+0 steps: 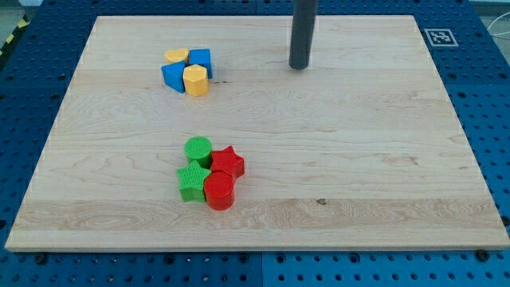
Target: Point your arm at the red star
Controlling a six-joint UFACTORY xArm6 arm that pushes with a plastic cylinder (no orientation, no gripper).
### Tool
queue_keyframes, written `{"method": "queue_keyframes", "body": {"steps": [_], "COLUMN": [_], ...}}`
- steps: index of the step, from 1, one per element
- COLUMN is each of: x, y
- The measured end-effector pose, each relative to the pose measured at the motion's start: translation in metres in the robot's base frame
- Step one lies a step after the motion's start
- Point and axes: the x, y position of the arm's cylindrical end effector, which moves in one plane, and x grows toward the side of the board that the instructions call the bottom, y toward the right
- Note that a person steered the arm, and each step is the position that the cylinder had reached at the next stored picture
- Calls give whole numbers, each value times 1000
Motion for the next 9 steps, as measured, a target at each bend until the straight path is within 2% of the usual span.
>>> {"method": "queue_keyframes", "body": {"steps": [1, 2, 4, 6, 7, 9], "x": [20, 69, 109, 119, 145, 152], "y": [9, 25, 26, 26, 18, -27]}}
